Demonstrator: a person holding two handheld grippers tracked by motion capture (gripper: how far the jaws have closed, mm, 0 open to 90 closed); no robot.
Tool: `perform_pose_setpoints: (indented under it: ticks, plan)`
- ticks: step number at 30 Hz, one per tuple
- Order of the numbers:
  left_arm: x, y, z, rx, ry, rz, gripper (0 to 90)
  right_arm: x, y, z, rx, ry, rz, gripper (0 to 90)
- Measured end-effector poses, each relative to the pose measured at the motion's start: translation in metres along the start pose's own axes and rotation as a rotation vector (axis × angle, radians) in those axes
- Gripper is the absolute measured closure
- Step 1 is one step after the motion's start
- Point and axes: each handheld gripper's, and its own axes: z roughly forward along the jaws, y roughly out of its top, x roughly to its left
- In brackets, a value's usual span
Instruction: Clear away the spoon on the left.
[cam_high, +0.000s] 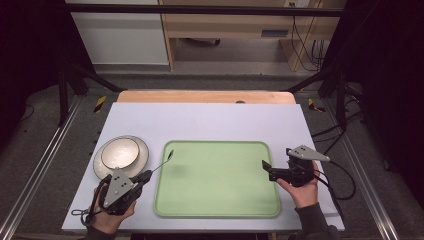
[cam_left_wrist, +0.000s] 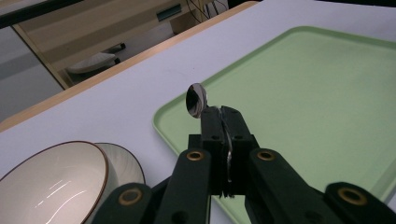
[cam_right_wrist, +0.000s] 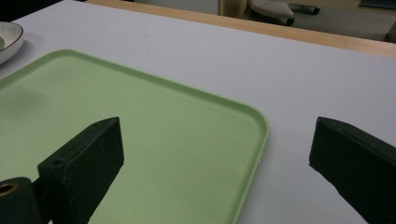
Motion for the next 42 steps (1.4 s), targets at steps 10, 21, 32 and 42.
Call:
perform_pose_setpoints:
  ticks: [10, 21, 32, 42]
  plan:
    - [-0.007, -0.001, 0.011, 0.022, -0.012, 0.023, 89.0, 0.000, 0.000, 0.000, 0.000, 0.000, 0.000, 3.5]
    - [-0.009, -0.004, 0.024, 0.044, -0.002, 0.028, 89.0, 0.000, 0.000, 0.001, 0.003, 0.001, -0.001, 3.5]
    - [-0.012, -0.009, 0.040, 0.073, 0.009, 0.048, 89.0, 0.001, 0.000, 0.002, 0.007, 0.004, 0.001, 3.5]
    - [-0.013, -0.014, 0.050, 0.108, 0.015, 0.049, 88.9, 0.001, 0.000, 0.002, 0.007, 0.005, 0.001, 3.5]
